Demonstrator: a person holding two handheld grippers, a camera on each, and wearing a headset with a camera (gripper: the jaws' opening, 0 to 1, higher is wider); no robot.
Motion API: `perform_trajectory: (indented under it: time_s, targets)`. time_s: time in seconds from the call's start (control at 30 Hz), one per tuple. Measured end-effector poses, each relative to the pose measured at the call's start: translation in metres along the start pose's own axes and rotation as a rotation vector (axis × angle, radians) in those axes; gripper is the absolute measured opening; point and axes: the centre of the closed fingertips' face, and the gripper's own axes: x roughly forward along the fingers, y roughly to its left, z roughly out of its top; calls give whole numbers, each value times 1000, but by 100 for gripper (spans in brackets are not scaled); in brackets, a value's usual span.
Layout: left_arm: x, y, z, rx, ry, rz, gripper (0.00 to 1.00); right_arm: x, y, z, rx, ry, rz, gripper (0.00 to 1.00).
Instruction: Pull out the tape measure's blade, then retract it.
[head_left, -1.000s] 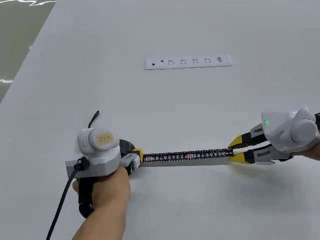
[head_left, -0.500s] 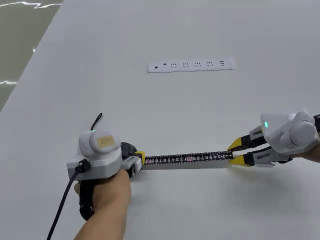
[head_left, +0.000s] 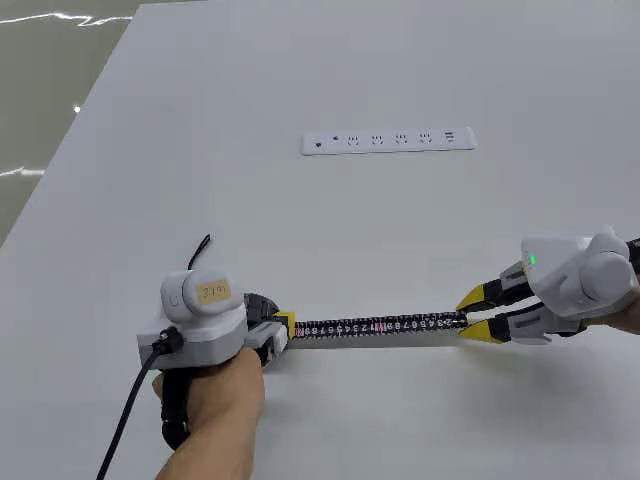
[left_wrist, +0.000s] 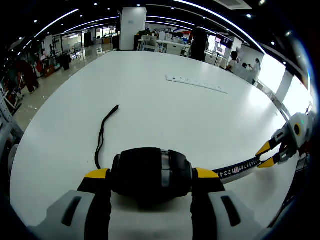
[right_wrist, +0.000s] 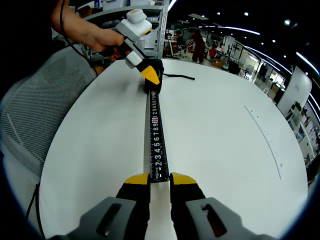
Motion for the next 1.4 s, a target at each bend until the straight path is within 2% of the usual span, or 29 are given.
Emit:
perform_trajectory:
  time_s: [0.6,1.4]
  targets:
    - [1,1,0,-8,-4,-5,60,6,-1,9,-13,-5,9,14]
    - [1,1,0,-12,-4,-13,60,10,-4,13,-21,-10,18,14]
